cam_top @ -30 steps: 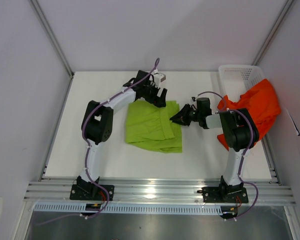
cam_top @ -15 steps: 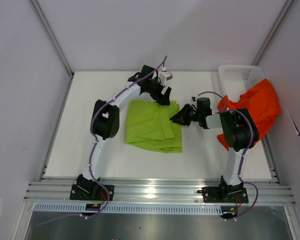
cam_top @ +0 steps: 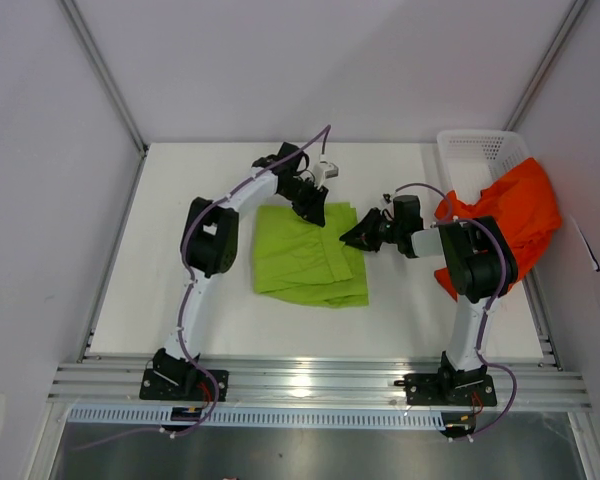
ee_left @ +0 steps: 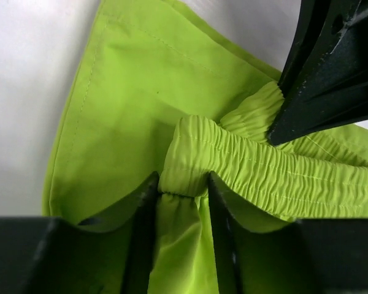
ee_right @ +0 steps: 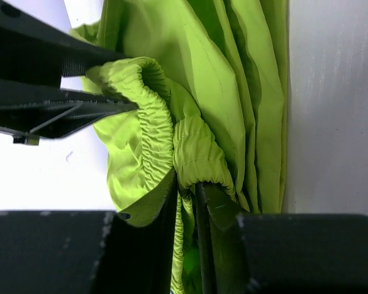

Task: Fold and stack the shorts
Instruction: Fold the shorts

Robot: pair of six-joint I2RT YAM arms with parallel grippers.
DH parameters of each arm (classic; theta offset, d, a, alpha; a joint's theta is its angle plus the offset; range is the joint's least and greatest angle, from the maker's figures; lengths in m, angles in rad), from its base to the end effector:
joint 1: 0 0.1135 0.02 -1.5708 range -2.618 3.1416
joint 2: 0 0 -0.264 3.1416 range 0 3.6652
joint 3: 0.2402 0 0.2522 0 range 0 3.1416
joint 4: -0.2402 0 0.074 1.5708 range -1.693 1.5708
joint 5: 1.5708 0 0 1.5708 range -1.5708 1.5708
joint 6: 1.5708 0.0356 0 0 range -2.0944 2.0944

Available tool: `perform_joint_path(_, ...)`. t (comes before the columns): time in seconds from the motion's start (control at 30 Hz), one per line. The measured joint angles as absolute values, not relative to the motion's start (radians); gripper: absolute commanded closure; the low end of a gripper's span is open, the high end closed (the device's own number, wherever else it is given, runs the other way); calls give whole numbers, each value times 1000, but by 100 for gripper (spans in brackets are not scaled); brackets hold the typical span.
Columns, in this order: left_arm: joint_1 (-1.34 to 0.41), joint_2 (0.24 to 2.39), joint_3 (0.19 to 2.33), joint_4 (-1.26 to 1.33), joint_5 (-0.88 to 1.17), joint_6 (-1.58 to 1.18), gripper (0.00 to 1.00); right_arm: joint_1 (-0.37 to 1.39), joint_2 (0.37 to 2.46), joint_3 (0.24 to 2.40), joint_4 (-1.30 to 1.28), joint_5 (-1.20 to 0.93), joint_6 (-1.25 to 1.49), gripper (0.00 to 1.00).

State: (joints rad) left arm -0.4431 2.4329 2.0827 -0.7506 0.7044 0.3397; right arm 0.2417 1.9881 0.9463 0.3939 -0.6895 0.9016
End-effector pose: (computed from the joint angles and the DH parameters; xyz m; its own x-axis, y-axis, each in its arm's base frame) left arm 0.4571 -0.2424 0.1675 -0.5623 0.5479 -0.6194 0.8262 0.4031 -0.3935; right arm 0.3668 0.1137 0.1124 -0.8946 0.4027 -0.1935 0.0395 0.5027 0.8636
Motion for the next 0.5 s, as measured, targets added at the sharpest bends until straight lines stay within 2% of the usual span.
perform_joint_path(0.1, -434, 2421, 2060, -748, 733, 340, 81, 242, 1988, 946, 394, -689, 902, 82)
perform_joint_path(0.13, -431, 2415, 2051, -746, 742, 340, 97, 242, 1988, 946, 394, -689, 901, 83)
perform_joint_path(0.17, -429, 2407, 2041, -743, 752, 339, 100, 242, 1988, 946, 393, -688, 901, 84)
perform_joint_path(0.5, -429, 2356, 2028, -759, 870, 368, 100, 247, 1988, 959, 362, -672, 855, 95)
